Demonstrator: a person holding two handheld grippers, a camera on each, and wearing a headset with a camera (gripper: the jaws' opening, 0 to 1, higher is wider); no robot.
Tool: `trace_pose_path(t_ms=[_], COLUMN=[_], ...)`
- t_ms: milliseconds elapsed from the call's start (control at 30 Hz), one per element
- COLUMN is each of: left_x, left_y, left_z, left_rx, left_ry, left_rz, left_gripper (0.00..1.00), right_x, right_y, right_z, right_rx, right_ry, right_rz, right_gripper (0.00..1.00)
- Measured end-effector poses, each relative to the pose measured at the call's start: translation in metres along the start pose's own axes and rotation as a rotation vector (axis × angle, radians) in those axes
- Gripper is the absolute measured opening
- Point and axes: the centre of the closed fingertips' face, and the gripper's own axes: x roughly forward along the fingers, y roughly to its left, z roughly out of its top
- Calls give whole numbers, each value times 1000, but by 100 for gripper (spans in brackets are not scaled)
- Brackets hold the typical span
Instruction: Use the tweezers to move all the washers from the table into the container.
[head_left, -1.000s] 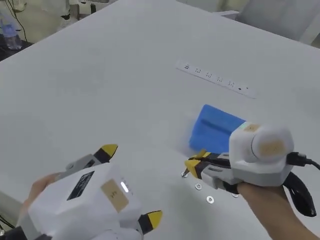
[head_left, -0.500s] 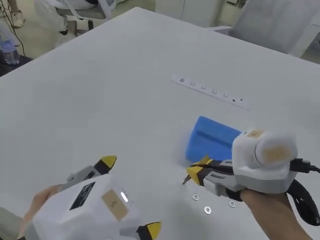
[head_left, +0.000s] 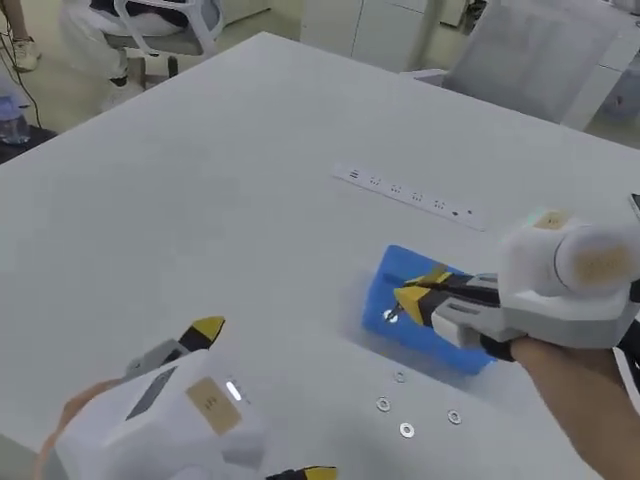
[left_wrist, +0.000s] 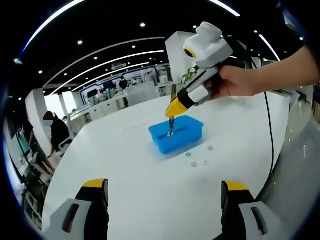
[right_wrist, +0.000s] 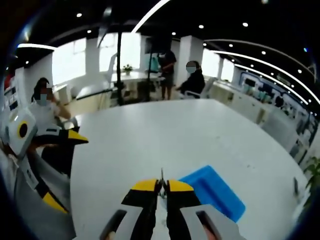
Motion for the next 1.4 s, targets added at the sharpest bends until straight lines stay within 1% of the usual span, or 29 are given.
trace_pose_path(t_ms=[33,67,133,200,233,300,333,400,500,600,700,767,800,867,967,1033,1100,1133,1167,1233,1300,1400], left_x=[0,-1,-2,-3,-3,-2,-2,-2,-2,-3,-2,-2,-1,-1,0,1,1,1,1,1,1,2], left_y=[0,0,0,0,-1,0,-1,0,-1,0,-1,0,0,0,-1,-1,-1,-1,-1,-1,-1,-3], left_z=[3,5,11,14,15,13,13,14,14,16,14,14,13,12,11,7,6,6,6,6,6,5], left_rx=[-9,-24,-53,-65,-63,-62,-64,-66,-72,-78,-84,-82,-79,-79,-75,-63,-63,-60,-61,-66,-64,-54], left_ry=[-22,-33,-70,-92,-93,-84,-82,-88,-89,-99,-86,-87,-81,-76,-71,-44,-42,-45,-43,-43,-40,-35], left_rz=[-3,-5,-12,-15,-16,-14,-16,-15,-17,-17,-19,-16,-14,-14,-12,-11,-14,-12,-11,-12,-13,-17], left_gripper=[99,99,99,99,99,99,99,99,99,99,99,99,99,99,99,99,99,99,99,99,99,99], right_x=[1,2,6,11,13,22,29,35,47,55,65,68,71,75,77,77,79,79,78,80,80,78], right_y=[-3,-7,-14,-20,-22,-29,-34,-40,-47,-47,-49,-50,-46,-47,-49,-48,-47,-48,-48,-48,-51,-50], right_z=[2,3,5,5,4,0,-5,-11,-25,-31,-36,-39,-37,-41,-46,-51,-55,-52,-55,-52,-53,-53], right_rx=[1,2,8,13,14,9,7,11,32,39,57,67,70,77,84,104,108,107,113,122,134,153], right_ry=[-6,-9,-12,-8,-8,3,21,32,70,90,98,100,98,101,107,111,123,88,113,105,109,104], right_rz=[-10,-22,-40,-56,-62,-73,-78,-84,-79,-76,-66,-66,-62,-64,-74,-71,-65,-68,-68,-63,-63,-61], right_gripper=[2,2,2,2,2,2,2,2,2,2,2,2,2,2,3,3,3,3,3,3,3,3])
